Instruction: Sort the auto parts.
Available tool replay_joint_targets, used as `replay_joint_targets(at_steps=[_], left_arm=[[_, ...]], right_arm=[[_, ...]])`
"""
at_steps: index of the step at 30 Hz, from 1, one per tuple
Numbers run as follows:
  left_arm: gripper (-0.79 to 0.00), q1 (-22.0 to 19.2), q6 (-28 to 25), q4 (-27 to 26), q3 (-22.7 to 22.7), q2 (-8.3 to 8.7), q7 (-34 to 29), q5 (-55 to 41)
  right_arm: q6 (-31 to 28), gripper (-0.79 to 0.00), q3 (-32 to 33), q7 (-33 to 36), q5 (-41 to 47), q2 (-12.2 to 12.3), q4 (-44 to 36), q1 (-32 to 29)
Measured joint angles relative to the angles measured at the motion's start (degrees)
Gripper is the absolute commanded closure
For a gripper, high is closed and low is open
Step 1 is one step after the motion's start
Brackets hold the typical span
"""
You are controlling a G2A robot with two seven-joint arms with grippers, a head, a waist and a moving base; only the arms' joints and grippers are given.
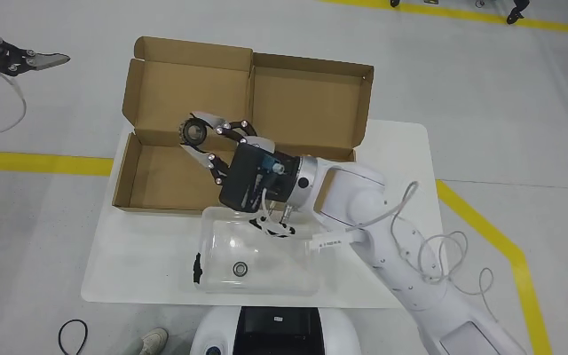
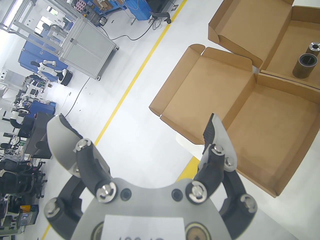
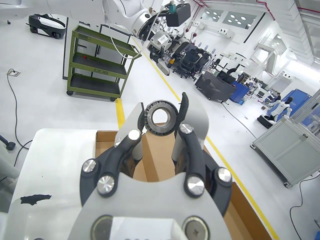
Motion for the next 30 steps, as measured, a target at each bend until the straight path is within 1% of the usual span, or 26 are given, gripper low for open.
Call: replay_joint_targets(at_steps=[11, 20, 25, 30], left_arm=[[-0.785, 0.0, 0.0, 0.0, 0.0, 0.00, 0.0, 0.0], [-0.785, 0.0, 0.0, 0.0, 0.0, 0.00, 0.0, 0.0], [-0.785, 0.0, 0.0, 0.0, 0.0, 0.00, 0.0, 0.0], [-0.785, 0.0, 0.0, 0.0, 0.0, 0.00, 0.0, 0.0]], right_arm=[[-0.8, 0.000, -0.1, -0.8, 0.1, -0.1, 1.7, -0.8], [-0.5, 0.000, -0.6, -0.9, 0.2, 0.0, 4.4, -4.0], [0.3, 0.000, -0.8, -0.4, -0.4, 0.1, 7.6, -6.3], [1.0, 0.000, -1.4, -2.9, 0.0, -0.1, 12.5, -6.6]])
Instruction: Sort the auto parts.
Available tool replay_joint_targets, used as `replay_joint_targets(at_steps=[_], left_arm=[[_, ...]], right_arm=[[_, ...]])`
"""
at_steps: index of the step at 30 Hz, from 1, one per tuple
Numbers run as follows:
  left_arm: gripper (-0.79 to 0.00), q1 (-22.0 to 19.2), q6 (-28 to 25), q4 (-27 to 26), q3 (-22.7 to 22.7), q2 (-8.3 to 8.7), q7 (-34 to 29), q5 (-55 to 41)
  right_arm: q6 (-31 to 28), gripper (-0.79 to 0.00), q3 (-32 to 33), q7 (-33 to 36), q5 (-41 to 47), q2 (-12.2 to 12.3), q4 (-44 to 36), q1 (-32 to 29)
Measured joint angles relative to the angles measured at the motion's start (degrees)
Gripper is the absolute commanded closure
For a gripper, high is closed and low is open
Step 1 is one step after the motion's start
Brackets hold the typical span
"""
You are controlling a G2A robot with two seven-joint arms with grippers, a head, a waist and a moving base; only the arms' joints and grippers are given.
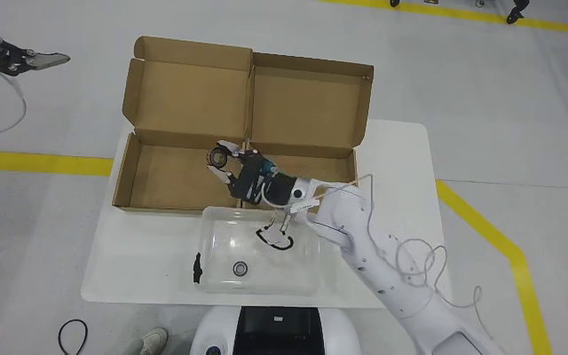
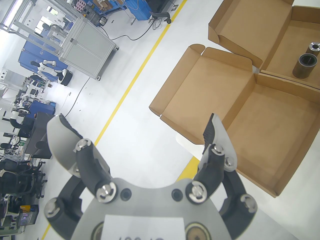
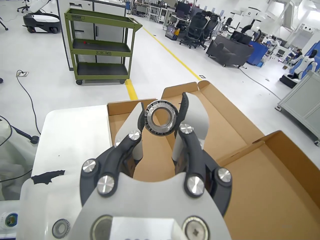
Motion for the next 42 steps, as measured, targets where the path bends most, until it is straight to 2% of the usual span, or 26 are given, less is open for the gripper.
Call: replay_joint_targets(at_steps=[10, 17, 28, 42], left_arm=[[-0.785, 0.0, 0.0, 0.0, 0.0, 0.00, 0.0, 0.0], [-0.785, 0.0, 0.0, 0.0, 0.0, 0.00, 0.0, 0.0], [-0.785, 0.0, 0.0, 0.0, 0.0, 0.00, 0.0, 0.0], [-0.785, 0.0, 0.0, 0.0, 0.0, 0.00, 0.0, 0.0]], right_arm=[[1.1, 0.000, -3.3, 1.7, 1.5, -1.6, 9.2, 3.3], [1.4, 0.000, -8.1, 4.6, 3.9, -4.1, 17.8, 8.0], [1.1, 0.000, -17.2, 7.8, 9.1, -10.8, 34.1, 16.8], [-0.8, 0.000, -23.8, 5.4, 13.5, -21.2, 55.4, 24.9]])
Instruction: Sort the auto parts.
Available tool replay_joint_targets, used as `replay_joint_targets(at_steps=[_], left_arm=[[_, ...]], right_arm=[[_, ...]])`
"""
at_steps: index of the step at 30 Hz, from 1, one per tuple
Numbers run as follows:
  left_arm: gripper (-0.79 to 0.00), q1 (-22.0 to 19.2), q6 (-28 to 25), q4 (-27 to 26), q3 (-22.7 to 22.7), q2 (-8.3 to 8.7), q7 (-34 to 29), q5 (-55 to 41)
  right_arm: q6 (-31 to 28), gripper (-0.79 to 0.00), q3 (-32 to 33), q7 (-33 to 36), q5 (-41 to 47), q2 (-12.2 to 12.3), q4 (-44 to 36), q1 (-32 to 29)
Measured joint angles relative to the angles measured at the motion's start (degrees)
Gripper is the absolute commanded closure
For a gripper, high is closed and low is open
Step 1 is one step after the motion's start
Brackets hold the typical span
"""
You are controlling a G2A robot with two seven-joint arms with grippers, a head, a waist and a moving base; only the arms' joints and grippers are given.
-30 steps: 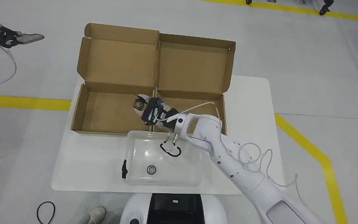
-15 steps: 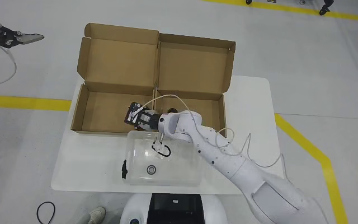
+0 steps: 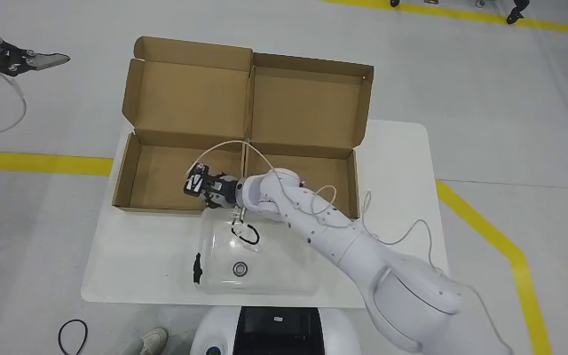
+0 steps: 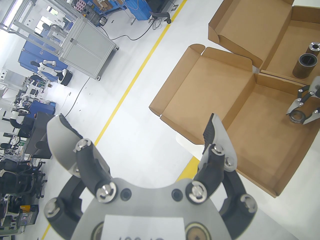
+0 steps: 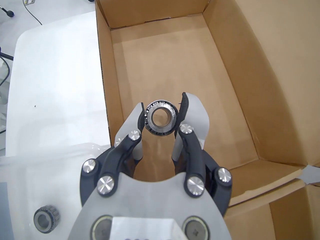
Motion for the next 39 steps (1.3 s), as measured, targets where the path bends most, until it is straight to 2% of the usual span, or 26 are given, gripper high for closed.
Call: replay_joint_targets(at_steps=[2, 6, 13, 16, 19, 24, 30, 35, 39], left_arm=[[-0.785, 0.0, 0.0, 0.0, 0.0, 0.00, 0.0, 0.0], [-0.785, 0.0, 0.0, 0.0, 0.0, 0.00, 0.0, 0.0], [-0.785, 0.0, 0.0, 0.0, 0.0, 0.00, 0.0, 0.0], [-0.785, 0.0, 0.0, 0.0, 0.0, 0.00, 0.0, 0.0], [-0.785, 0.0, 0.0, 0.0, 0.0, 0.00, 0.0, 0.0], [-0.785, 0.0, 0.0, 0.0, 0.0, 0.00, 0.0, 0.0], [-0.785, 0.0, 0.0, 0.0, 0.0, 0.00, 0.0, 0.0], [-0.785, 0.0, 0.0, 0.0, 0.0, 0.00, 0.0, 0.0], [-0.785, 0.0, 0.0, 0.0, 0.0, 0.00, 0.0, 0.0]], right_arm=[[0.0, 0.000, -0.4, -0.4, 0.1, -1.2, 2.3, 0.8], [0.5, -0.074, -1.0, -0.6, 0.2, -3.7, 7.1, 2.5], [1.2, -0.342, -1.6, -1.2, -0.3, -6.9, 13.2, 4.4], [1.6, -0.391, -1.6, -2.1, -0.6, -7.8, 15.3, 4.9], [1.8, -0.523, -1.5, -3.3, -1.0, -8.5, 16.9, 5.3], [1.0, -0.505, -1.4, -5.7, -2.2, -9.3, 17.0, 6.4], [-1.3, -0.511, -1.0, -7.7, -3.5, -9.4, 13.4, 7.3], [-2.4, -0.529, 0.3, -8.9, -4.0, -8.2, 8.7, 6.5], [-2.6, -0.576, 1.8, -7.5, -4.4, -6.6, 3.6, 4.6]])
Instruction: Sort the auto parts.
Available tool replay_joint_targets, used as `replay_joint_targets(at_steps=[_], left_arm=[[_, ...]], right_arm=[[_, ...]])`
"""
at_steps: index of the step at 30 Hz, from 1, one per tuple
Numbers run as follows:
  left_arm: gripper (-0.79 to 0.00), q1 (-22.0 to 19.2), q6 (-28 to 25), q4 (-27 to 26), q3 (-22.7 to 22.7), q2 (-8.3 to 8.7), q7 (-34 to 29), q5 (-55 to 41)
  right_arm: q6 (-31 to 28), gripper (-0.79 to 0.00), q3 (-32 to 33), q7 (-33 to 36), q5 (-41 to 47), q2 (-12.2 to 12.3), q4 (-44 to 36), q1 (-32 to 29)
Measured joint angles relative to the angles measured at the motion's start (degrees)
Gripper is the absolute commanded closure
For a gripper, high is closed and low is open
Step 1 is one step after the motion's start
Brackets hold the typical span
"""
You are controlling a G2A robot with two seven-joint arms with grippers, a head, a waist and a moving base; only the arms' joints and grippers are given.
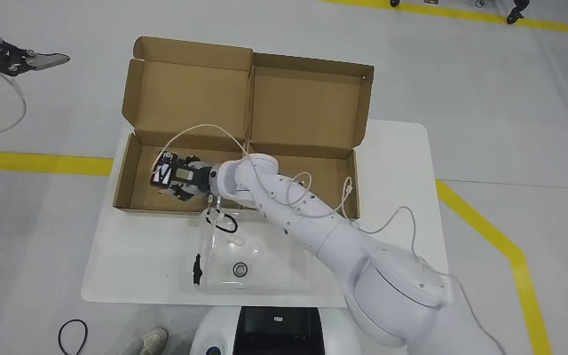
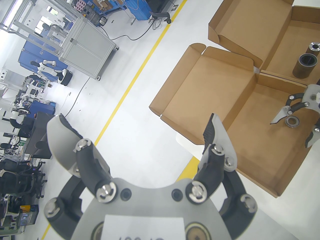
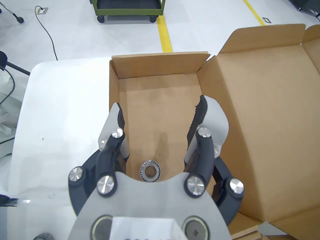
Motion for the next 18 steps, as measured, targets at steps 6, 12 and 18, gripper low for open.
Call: replay_joint_targets(at_steps=[6, 12, 18], left_arm=[[-0.785, 0.0, 0.0, 0.0, 0.0, 0.00, 0.0, 0.0], [-0.785, 0.0, 0.0, 0.0, 0.0, 0.00, 0.0, 0.0], [-0.785, 0.0, 0.0, 0.0, 0.0, 0.00, 0.0, 0.0]], right_arm=[[1.2, -0.610, 3.5, 6.2, -2.2, 4.0, -12.4, -5.3], [0.9, -0.622, 9.2, 16.7, -6.5, 9.6, -31.2, -15.0], [-4.2, -0.637, 15.6, 25.9, -10.8, 14.7, -51.1, -27.4]])
